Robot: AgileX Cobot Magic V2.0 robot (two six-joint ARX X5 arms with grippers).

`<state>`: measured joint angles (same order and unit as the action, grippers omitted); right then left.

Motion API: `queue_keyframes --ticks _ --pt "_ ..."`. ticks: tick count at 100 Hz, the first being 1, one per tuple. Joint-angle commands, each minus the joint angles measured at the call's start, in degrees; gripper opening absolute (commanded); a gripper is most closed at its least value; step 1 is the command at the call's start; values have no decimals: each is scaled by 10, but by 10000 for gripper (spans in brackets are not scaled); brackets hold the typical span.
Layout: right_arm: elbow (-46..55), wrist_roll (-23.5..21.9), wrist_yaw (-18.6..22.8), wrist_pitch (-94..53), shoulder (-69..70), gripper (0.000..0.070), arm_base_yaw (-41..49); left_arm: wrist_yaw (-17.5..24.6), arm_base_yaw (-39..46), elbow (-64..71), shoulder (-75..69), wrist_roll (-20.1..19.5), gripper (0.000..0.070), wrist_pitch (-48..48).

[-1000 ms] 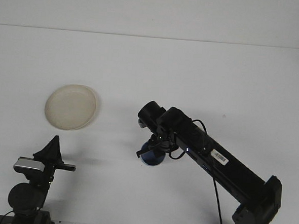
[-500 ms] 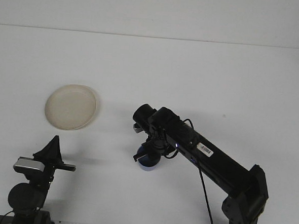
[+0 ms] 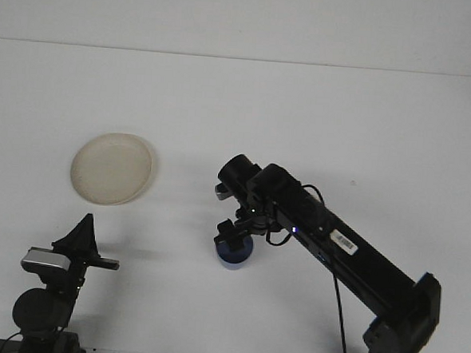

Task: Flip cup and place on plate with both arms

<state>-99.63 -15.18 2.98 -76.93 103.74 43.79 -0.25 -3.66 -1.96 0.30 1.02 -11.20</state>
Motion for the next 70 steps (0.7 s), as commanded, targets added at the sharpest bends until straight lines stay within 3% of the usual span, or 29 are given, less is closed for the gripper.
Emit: queue_keyframes --ticks 1,44,70 --pt "-16 16 0 -14 -15 472 -3 0 -1 11 -1 3 12 -9" --pt "-6 104 0 -15 -131 472 -198 0 -1 11 -1 3 12 -9" --pt "88 125 0 17 -227 472 -348 0 -1 11 -1 3 12 -9"
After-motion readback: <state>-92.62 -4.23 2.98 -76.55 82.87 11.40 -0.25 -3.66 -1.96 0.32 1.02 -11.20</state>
